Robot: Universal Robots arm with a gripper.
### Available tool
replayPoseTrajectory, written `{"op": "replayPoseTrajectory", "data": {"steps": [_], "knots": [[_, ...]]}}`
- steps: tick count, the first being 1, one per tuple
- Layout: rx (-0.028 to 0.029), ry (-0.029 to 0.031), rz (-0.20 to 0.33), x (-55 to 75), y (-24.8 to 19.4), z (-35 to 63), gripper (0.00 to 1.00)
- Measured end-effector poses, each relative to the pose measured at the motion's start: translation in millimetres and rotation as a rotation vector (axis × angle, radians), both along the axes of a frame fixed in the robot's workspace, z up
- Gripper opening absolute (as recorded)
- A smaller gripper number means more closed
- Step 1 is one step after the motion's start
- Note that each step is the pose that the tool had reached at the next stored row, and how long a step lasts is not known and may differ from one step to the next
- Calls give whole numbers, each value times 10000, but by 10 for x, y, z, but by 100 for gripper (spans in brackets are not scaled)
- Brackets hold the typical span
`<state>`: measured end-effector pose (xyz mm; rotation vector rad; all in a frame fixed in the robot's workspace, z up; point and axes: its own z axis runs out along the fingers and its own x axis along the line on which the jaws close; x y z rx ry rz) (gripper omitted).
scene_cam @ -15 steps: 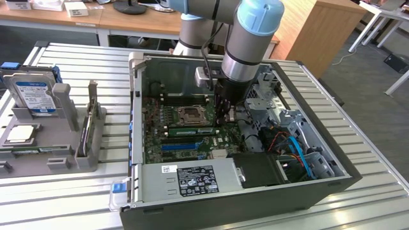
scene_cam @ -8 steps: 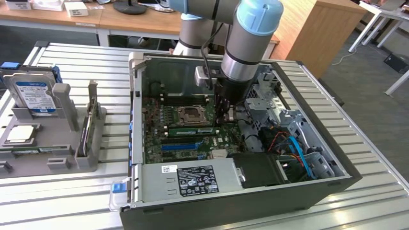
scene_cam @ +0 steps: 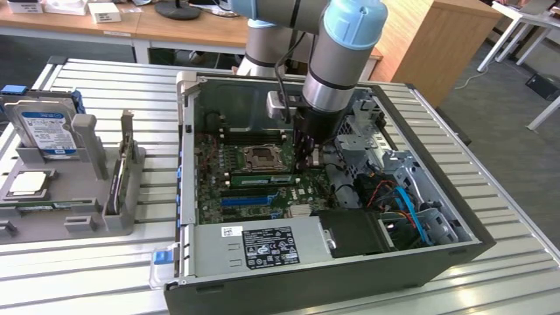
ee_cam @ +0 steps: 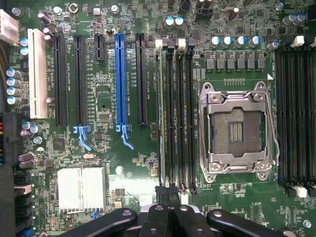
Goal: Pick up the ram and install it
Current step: 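Press down the ram until it locks into place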
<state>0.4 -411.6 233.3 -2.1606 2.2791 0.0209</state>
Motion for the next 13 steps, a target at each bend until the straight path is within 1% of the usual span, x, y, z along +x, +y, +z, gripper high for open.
{"op": "replayPoseTrajectory", "data": {"steps": [4, 13], "knots": [[8, -3, -1, 0, 1, -9, 11], [-3, -3, -1, 0, 1, -39, 11]]}}
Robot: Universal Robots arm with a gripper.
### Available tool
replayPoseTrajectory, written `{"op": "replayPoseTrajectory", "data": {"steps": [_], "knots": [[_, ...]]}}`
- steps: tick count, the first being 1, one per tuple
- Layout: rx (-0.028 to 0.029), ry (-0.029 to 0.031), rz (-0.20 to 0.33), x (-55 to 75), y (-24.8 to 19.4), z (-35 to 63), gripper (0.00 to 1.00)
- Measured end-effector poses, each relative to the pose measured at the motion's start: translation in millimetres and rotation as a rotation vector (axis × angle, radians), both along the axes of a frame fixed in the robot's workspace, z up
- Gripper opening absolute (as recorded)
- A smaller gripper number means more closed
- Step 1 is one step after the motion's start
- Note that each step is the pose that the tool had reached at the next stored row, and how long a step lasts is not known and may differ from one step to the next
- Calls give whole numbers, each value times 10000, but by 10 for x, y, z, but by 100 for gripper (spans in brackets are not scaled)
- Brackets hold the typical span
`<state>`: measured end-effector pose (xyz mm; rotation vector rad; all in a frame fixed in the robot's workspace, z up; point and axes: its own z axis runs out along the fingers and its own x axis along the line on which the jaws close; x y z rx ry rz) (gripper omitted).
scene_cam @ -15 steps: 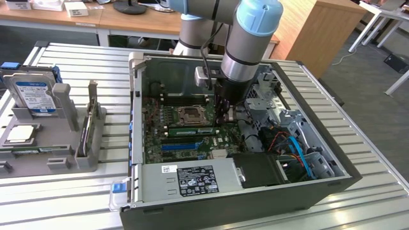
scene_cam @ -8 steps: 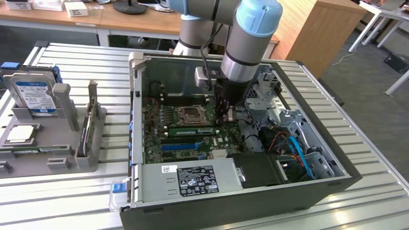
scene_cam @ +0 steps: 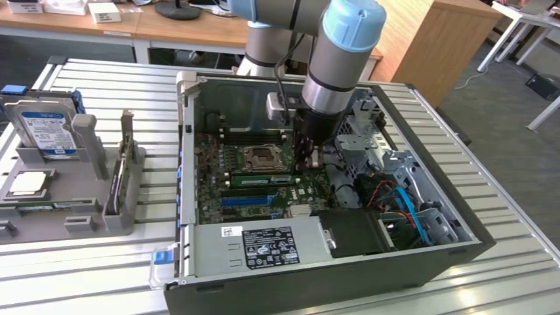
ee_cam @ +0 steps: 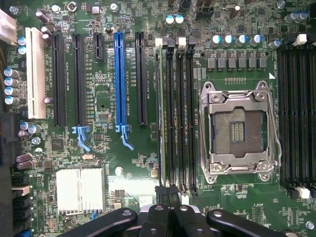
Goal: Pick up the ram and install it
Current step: 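Press down the ram until it locks into place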
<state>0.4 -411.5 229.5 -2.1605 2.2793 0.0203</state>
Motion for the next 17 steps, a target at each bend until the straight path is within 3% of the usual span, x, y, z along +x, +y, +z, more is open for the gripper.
{"op": "replayPoseTrajectory", "data": {"steps": [17], "knots": [[-5, 1, 0, 0, 0, -32, 11]]}}
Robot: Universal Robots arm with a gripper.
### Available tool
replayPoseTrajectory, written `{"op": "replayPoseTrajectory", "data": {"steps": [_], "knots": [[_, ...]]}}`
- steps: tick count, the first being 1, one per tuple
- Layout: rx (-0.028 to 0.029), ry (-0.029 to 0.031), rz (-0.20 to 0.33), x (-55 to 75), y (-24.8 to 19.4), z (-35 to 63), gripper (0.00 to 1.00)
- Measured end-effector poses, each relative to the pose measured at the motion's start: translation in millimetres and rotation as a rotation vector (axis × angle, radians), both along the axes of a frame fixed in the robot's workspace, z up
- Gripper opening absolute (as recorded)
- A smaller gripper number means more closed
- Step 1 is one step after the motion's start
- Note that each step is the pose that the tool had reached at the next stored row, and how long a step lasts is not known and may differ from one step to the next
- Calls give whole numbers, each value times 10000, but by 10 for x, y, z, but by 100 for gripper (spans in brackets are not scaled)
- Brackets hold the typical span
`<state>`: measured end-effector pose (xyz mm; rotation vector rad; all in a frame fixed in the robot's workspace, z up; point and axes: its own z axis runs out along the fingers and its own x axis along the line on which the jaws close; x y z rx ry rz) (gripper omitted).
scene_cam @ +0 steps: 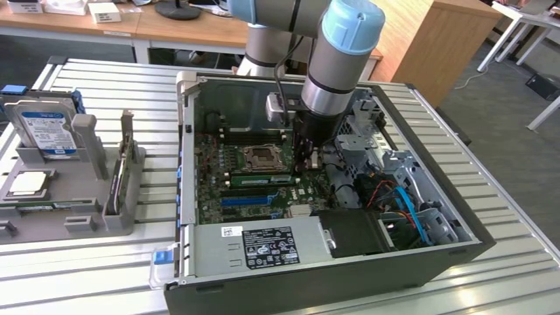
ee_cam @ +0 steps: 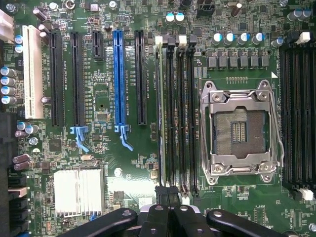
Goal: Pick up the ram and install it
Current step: 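Press down the ram until it locks into place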
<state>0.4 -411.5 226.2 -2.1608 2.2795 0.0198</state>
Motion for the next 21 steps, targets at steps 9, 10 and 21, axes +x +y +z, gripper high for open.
{"op": "replayPoseTrajectory", "data": {"steps": [9, 10, 21], "knots": [[-2, 1, 0, 0, -1, -11, 11], [-2, 1, 0, 0, -1, -11, 11], [-1, 1, 0, 0, 0, -19, 11]]}}
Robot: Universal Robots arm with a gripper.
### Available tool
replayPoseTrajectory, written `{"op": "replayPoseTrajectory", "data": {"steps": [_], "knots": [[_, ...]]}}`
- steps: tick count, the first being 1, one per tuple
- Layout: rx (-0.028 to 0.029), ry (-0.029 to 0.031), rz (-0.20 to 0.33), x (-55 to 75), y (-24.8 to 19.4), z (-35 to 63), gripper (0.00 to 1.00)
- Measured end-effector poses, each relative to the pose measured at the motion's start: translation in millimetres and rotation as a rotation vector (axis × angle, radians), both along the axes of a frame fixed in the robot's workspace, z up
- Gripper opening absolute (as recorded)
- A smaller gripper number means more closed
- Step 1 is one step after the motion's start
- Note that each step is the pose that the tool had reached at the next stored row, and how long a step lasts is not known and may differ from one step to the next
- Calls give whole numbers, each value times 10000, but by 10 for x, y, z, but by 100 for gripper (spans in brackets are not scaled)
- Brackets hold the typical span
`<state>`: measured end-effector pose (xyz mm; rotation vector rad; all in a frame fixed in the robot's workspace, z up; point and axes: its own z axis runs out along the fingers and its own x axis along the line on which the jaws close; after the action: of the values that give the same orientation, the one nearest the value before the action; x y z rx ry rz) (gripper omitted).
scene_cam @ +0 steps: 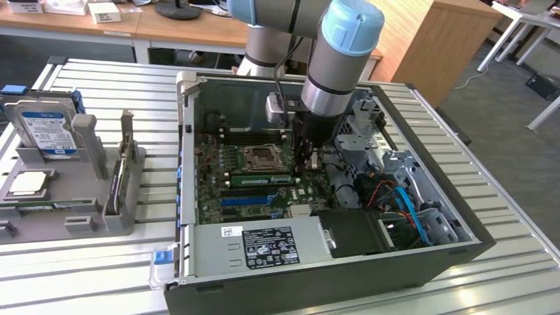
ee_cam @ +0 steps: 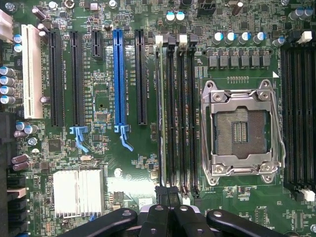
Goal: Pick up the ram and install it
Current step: 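Press down the ram until it locks into place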
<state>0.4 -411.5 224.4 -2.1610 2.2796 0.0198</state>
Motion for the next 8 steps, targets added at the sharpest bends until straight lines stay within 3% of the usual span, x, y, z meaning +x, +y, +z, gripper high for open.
{"op": "replayPoseTrajectory", "data": {"steps": [8], "knots": [[-45, 4, -1, 0, 4, 17, 11]]}}
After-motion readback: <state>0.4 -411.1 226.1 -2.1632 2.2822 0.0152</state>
